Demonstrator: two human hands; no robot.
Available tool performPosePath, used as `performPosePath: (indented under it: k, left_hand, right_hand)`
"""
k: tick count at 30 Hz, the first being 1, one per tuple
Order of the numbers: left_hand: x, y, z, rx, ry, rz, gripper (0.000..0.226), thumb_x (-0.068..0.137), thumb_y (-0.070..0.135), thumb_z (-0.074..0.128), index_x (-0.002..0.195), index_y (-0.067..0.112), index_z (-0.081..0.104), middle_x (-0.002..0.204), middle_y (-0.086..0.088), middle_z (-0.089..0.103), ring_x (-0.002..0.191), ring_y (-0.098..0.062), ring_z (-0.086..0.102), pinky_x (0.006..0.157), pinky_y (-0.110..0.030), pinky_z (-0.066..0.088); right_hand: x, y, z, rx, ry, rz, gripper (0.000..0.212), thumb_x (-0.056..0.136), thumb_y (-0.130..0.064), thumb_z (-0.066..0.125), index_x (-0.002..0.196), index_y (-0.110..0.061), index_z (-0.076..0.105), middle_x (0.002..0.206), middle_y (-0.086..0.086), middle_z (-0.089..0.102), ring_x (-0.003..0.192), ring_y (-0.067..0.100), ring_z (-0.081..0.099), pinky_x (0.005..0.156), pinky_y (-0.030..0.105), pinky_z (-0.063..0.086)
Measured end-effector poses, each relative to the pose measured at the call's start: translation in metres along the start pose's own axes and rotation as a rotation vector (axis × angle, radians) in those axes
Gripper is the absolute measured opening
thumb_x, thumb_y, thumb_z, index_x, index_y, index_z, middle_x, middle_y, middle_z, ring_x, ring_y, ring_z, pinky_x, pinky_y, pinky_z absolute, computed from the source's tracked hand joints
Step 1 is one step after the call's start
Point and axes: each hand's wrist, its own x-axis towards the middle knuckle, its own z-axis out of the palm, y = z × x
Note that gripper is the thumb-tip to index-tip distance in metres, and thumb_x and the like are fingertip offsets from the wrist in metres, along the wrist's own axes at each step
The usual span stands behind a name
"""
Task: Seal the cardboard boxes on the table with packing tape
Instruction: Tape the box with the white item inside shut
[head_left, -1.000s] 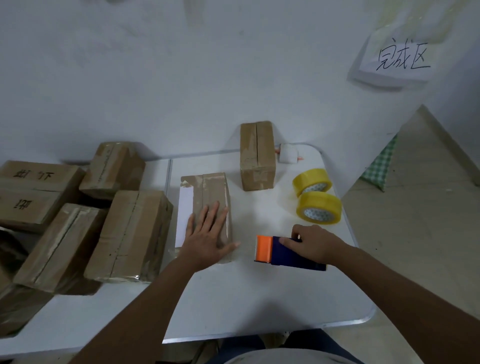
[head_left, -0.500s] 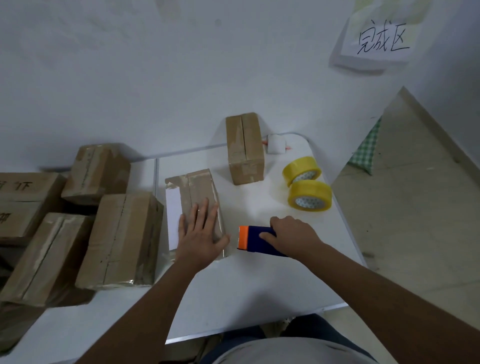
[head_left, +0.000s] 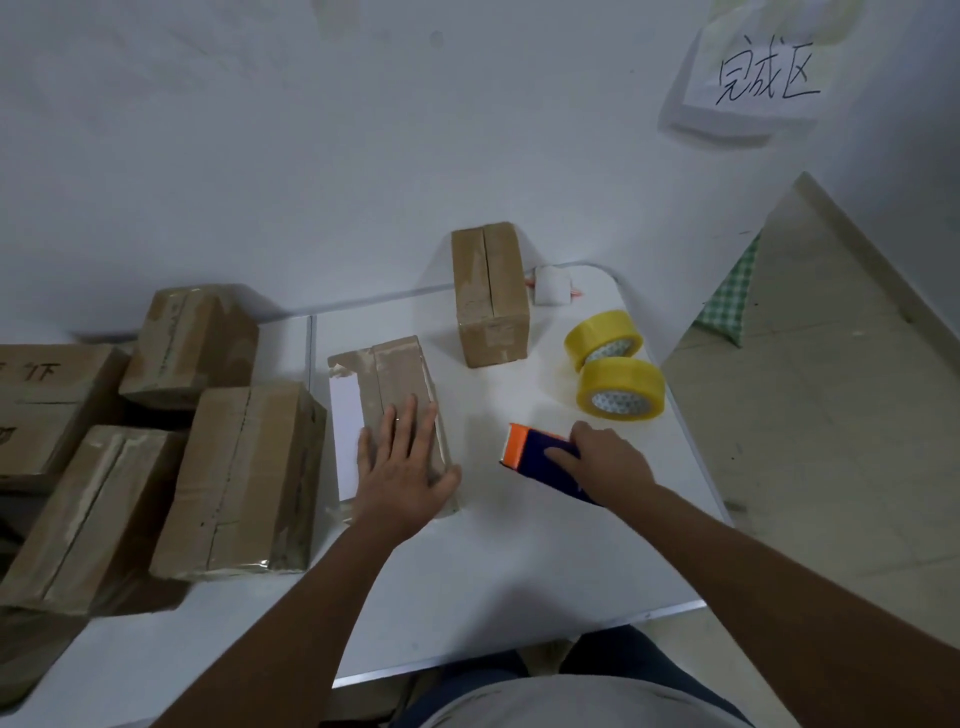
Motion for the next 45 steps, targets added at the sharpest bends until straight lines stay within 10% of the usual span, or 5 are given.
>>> performPosePath:
  k: [13,20,26,36,45]
  left_hand:
    - [0.002,-0.003,-0.001,-0.194,-0.028,-0.036,0.065,0.084,0.077,-0.014,0.142,0.054,-0.028,0.153,0.024,-0.035,0.143,-0.003,-0.033,0.115,-0.037,-0.025]
    - [0.011,-0.009,-0.007,-0.337,-0.094,-0.037,0.068,0.083,0.075,-0.013,0.148,0.053,-0.011,0.157,0.024,-0.025,0.143,0.0,-0.029,0.112,-0.034,-0.026]
    - [0.012,-0.01,-0.012,-0.388,-0.14,-0.05,0.053,0.09,0.067,-0.004,0.142,0.058,-0.01,0.153,0.029,-0.025,0.144,0.001,-0.026,0.116,-0.038,-0.023]
    - [0.01,-0.007,-0.019,-0.43,-0.151,-0.035,0.051,0.105,0.051,0.011,0.155,0.043,0.005,0.162,0.019,-0.016,0.147,-0.002,-0.021,0.116,-0.038,-0.022]
    - [-0.006,-0.04,-0.034,-0.58,-0.094,0.167,0.045,0.106,0.042,0.03,0.146,0.028,0.046,0.161,0.017,0.021,0.149,0.001,0.002,0.118,-0.026,-0.007]
  right_hand:
    - [-0.011,-0.05,0.061,0.487,0.214,-0.072,0.016,0.097,-0.013,0.05,0.106,0.0,0.056,0.102,0.016,0.059,0.094,0.03,0.056,0.079,0.035,0.041]
    - [-0.032,-0.092,0.079,1.667,-0.543,0.659,0.028,0.104,-0.025,0.045,0.118,-0.001,0.044,0.105,0.023,0.065,0.092,0.033,0.067,0.082,0.039,0.055]
    - [-0.027,-0.101,0.082,1.79,-0.312,0.658,0.005,0.093,-0.005,0.061,0.089,-0.003,0.062,0.084,0.011,0.063,0.074,0.018,0.061,0.068,0.025,0.053]
    - [-0.051,-0.095,0.081,1.566,0.258,0.305,0.024,0.092,-0.006,0.061,0.113,-0.017,0.059,0.089,0.0,0.062,0.08,0.013,0.057,0.071,0.025,0.046]
    - [-0.053,-0.102,0.085,1.522,0.386,0.263,0.021,0.09,-0.014,0.066,0.11,-0.017,0.06,0.091,0.001,0.062,0.077,0.007,0.058,0.066,0.022,0.044]
